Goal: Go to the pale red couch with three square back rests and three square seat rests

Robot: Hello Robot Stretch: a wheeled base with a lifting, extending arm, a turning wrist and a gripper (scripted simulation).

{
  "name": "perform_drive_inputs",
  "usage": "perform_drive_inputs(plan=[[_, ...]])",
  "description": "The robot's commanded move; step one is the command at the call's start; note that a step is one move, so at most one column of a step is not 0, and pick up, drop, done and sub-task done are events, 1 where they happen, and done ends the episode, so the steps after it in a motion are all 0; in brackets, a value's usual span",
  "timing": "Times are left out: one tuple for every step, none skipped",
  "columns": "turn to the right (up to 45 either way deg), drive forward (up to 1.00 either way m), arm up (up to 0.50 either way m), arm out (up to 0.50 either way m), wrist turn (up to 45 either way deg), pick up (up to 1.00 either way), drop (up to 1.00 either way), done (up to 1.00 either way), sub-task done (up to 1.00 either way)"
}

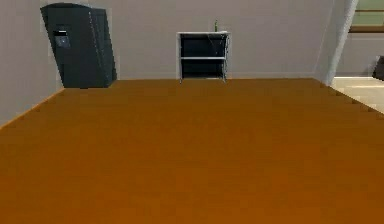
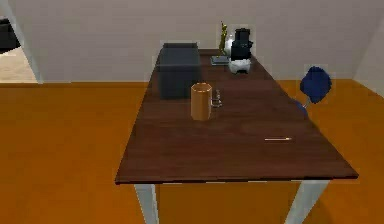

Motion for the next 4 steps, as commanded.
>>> perform_drive_inputs(plan=[[0.0, 0.5, 0.0, 0.0, 0.0, 0.0, 0.0, 0.0, 0.0], [39.0, 0.0, 0.0, 0.0, 0.0, 0.0, 0.0, 0.0, 0.0], [0.0, 0.45, 0.0, 0.0, 0.0, 0.0, 0.0, 0.0, 0.0], [6.0, 0.0, 0.0, 0.0, 0.0, 0.0, 0.0, 0.0, 0.0]])
